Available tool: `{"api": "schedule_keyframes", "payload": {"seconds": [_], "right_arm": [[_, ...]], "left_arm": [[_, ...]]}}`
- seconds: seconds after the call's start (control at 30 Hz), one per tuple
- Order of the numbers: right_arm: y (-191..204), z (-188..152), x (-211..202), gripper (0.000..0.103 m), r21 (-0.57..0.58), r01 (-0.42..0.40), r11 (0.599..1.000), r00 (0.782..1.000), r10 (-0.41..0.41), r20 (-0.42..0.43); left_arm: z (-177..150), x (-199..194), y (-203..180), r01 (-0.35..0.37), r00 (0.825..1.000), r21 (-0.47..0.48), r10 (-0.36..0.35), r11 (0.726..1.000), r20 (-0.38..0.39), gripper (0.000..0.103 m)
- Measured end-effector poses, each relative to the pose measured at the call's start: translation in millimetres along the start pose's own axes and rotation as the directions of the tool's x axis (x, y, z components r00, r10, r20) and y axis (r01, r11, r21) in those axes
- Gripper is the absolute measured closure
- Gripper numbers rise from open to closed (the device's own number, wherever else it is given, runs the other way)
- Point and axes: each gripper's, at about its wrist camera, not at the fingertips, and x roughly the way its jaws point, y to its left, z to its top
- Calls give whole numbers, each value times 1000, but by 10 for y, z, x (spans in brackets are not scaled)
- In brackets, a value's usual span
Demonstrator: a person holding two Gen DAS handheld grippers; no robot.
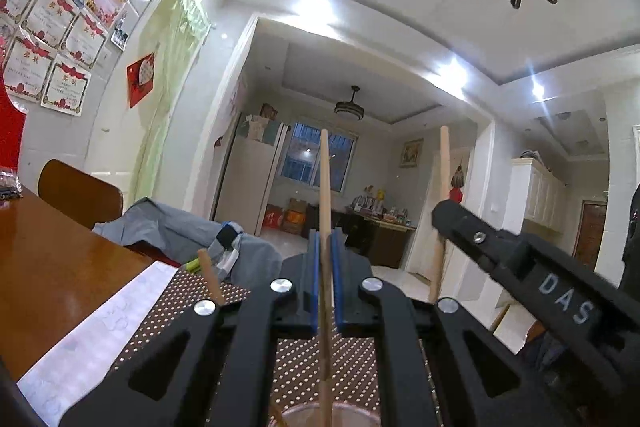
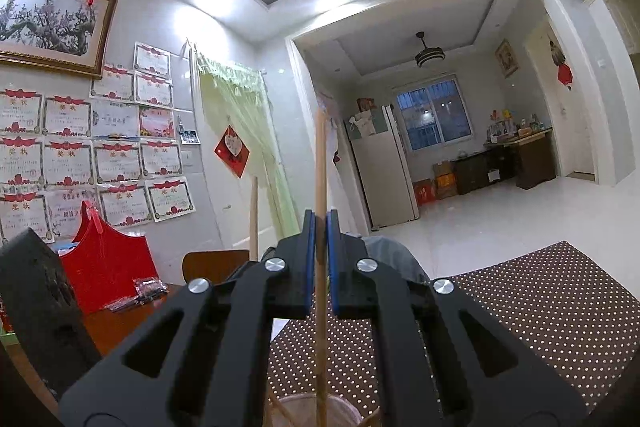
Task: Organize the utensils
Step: 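Lift both held chopsticks upright and carry them above the pink cup, then open the left tool to drop its chopstick into the cup while the right tool releases its own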
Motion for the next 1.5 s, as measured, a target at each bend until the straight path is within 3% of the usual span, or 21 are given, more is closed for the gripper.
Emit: {"api": "schedule_keyframes", "payload": {"seconds": [0.73, 0.77, 0.83, 1.17, 1.5], "right_arm": [[55, -82, -475, 97, -46, 45, 998, 993, -49, -104], [58, -95, -482, 97, -46, 47, 998, 993, -52, -108], [70, -117, -499, 97, -49, 51, 998, 991, -56, -117], [109, -211, -539, 97, -46, 59, 997, 984, -66, -168], [171, -197, -647, 96, -48, 77, 996, 978, -85, -190]], "left_arm": [[7, -569, -3, -41, 996, 4, 41, 999, -83, 96], [13, -581, 2, -45, 995, 3, 45, 999, -90, 94], [32, -606, 5, -50, 993, 3, 50, 999, -104, 77], [97, -715, -56, -57, 988, 58, 65, 997, -138, 72], [175, -857, -109, -71, 982, 105, 88, 992, -168, 52]]}}
